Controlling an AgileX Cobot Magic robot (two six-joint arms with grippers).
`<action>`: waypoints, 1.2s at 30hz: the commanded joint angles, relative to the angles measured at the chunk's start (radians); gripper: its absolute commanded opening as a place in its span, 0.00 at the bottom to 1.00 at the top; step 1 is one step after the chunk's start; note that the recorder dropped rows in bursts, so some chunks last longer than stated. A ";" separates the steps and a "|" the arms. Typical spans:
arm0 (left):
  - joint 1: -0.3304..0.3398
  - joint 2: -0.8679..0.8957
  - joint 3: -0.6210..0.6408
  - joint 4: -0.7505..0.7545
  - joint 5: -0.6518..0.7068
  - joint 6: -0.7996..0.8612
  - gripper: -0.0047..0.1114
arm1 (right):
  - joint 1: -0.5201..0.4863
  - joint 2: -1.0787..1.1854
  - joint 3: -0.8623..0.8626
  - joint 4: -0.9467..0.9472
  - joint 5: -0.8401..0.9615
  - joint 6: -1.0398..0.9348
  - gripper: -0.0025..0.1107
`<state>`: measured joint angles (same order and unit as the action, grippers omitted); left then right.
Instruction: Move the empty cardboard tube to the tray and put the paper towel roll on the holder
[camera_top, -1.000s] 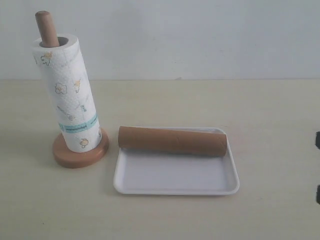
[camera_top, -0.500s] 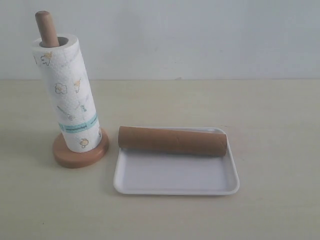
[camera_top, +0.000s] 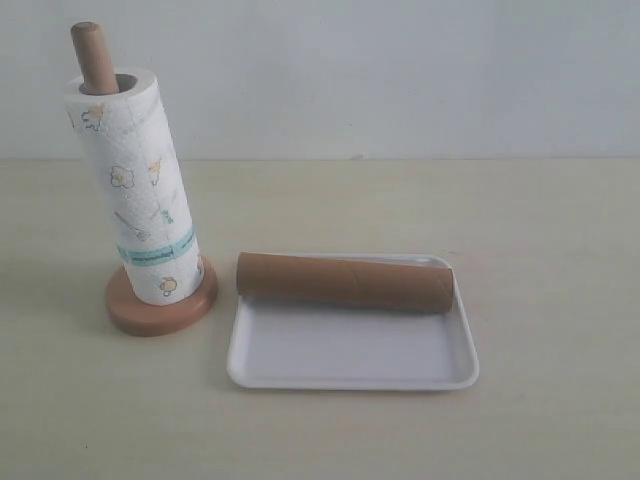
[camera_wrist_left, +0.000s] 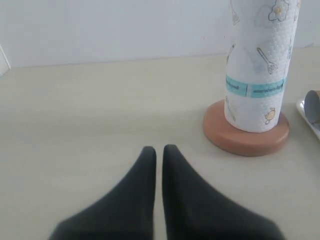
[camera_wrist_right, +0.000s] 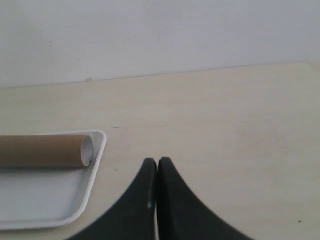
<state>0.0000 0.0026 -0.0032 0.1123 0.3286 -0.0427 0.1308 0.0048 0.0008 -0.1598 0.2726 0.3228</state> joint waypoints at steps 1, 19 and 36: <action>0.001 -0.003 0.003 -0.011 -0.013 -0.001 0.08 | -0.005 -0.005 -0.001 0.204 -0.010 0.018 0.02; 0.001 -0.003 0.003 -0.011 -0.013 -0.001 0.08 | -0.005 -0.005 -0.001 0.322 0.081 -0.496 0.02; 0.001 -0.003 0.003 -0.011 -0.013 -0.001 0.08 | -0.090 -0.005 -0.001 0.322 0.084 -0.463 0.02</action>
